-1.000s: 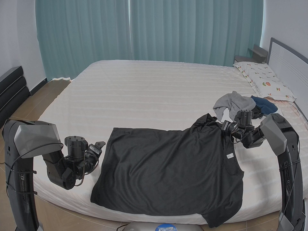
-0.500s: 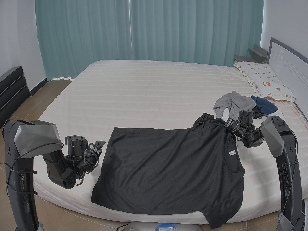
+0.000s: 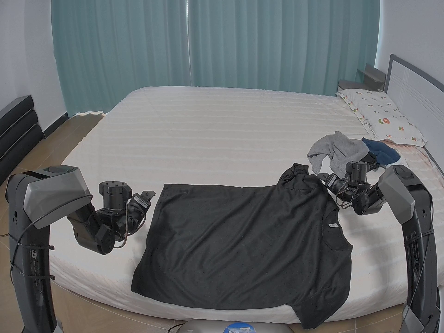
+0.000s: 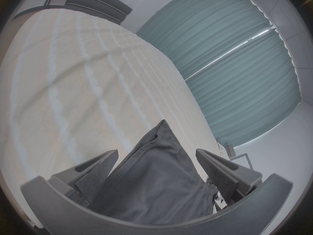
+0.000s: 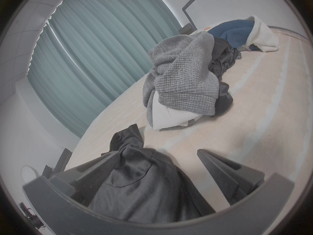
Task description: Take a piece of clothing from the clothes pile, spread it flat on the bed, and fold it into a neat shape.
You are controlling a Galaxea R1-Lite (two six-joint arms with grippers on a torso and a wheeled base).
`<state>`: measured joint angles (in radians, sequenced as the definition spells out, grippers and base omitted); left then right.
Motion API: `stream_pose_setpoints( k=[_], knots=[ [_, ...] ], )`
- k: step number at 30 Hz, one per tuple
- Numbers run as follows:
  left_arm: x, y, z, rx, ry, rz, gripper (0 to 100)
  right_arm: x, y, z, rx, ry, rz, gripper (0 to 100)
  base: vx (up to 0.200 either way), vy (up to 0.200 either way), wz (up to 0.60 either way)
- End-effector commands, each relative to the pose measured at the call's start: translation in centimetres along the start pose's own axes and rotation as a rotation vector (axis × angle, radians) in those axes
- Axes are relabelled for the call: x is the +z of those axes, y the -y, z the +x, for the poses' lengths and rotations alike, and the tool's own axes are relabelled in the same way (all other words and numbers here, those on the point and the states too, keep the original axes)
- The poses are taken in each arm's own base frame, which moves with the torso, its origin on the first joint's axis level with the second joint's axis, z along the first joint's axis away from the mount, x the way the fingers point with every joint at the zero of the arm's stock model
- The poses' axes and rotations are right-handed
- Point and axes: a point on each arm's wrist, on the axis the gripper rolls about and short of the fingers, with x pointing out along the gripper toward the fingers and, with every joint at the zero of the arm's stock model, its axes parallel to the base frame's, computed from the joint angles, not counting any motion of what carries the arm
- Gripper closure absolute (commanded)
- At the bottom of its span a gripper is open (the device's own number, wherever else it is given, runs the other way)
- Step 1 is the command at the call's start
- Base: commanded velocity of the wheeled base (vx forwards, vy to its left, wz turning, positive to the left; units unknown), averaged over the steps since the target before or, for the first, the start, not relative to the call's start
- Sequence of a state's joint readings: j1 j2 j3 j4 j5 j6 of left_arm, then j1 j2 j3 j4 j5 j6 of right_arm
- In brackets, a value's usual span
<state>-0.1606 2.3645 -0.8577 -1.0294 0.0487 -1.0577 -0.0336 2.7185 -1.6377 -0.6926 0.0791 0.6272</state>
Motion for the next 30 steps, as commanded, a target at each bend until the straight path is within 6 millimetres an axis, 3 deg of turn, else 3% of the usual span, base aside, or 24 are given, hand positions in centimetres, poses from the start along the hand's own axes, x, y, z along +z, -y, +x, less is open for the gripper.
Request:
stream_pose_setpoints(
  k=[1,9,17,24,25,30],
  knots=[
    [2.1,2.6,3.3,-0.027,0.021,0.04,0,0.4,-0.8,-1.7,0.018,-0.04,0.034,0,0.0,0.0,0.0],
    [2.1,3.1,9.4,0.005,0.008,0.114,0,-0.8,0.3,-3.3,-0.001,-0.069,0.044,0,0.0,0.0,0.0],
    [0.6,4.0,12.6,-0.035,-0.016,0.136,0,-2.0,1.4,-3.9,-0.01,-0.084,0.051,0,0.0,0.0,0.0],
    [-0.4,3.9,13.9,-0.03,-0.008,0.15,0,-1.9,2.0,-4.4,-0.021,-0.08,0.059,0,0.0,0.0,0.0],
    [-0.4,3.9,13.9,-0.031,-0.006,0.149,100,-1.9,2.0,-4.4,-0.02,-0.079,0.059,0,0.0,0.0,0.0],
    [-0.5,3.7,14.2,-0.02,0.008,0.149,100,-1.6,2.1,-4.6,-0.012,-0.057,0.088,0,0.0,0.0,0.0]
  ],
)
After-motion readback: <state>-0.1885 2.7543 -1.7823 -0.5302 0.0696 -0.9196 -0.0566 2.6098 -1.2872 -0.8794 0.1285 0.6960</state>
